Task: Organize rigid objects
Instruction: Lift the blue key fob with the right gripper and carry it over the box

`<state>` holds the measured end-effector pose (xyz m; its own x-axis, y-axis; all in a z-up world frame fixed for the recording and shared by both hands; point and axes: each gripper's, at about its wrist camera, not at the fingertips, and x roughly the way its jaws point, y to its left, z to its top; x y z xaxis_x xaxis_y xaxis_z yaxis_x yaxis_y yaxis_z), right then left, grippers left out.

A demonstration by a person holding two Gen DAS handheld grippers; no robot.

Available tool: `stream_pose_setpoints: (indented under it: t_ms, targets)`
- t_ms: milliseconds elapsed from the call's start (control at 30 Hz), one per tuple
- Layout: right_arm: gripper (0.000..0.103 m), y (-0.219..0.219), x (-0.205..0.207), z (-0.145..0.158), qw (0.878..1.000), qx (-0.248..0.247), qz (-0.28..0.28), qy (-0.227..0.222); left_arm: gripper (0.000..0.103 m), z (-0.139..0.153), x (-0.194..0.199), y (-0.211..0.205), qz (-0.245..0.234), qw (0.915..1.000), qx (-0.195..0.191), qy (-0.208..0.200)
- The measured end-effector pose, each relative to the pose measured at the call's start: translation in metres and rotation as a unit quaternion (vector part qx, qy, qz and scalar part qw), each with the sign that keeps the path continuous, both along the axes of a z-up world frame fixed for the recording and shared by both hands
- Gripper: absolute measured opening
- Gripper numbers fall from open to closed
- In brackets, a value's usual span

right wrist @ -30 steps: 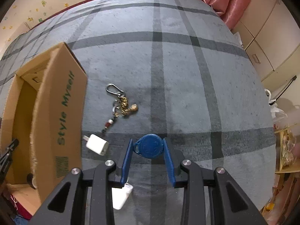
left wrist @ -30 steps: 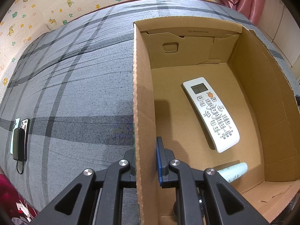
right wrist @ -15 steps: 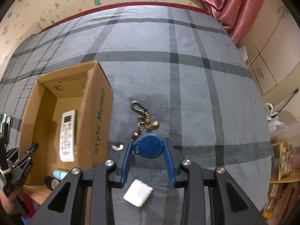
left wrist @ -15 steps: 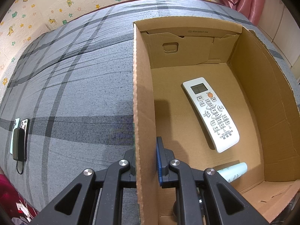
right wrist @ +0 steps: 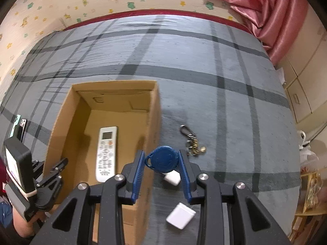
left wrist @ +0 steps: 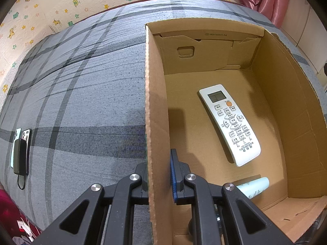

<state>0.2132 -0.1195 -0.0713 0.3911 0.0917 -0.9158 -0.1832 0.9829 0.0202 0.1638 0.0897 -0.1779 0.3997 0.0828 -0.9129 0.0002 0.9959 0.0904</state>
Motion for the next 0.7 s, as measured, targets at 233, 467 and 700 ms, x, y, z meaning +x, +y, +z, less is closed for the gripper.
stream_pose_setpoints:
  t_ms: [233, 467, 700]
  targets:
    - [0.035, 0.029, 0.001, -0.005, 1.000, 0.009, 0.022, 0.008, 0.013, 0.000, 0.000, 0.000, 0.000, 1.0000, -0.001, 0.000]
    - [0.035, 0.053, 0.000, -0.021, 0.999, 0.012, 0.040, 0.022, 0.013, 0.000, 0.000, 0.000, 0.001, 1.0000, -0.002, 0.000]
    - [0.035, 0.073, -0.001, -0.042, 0.998, 0.017, 0.048, 0.036, 0.013, 0.000, -0.001, 0.001, 0.001, 1.0000, -0.004, -0.001]
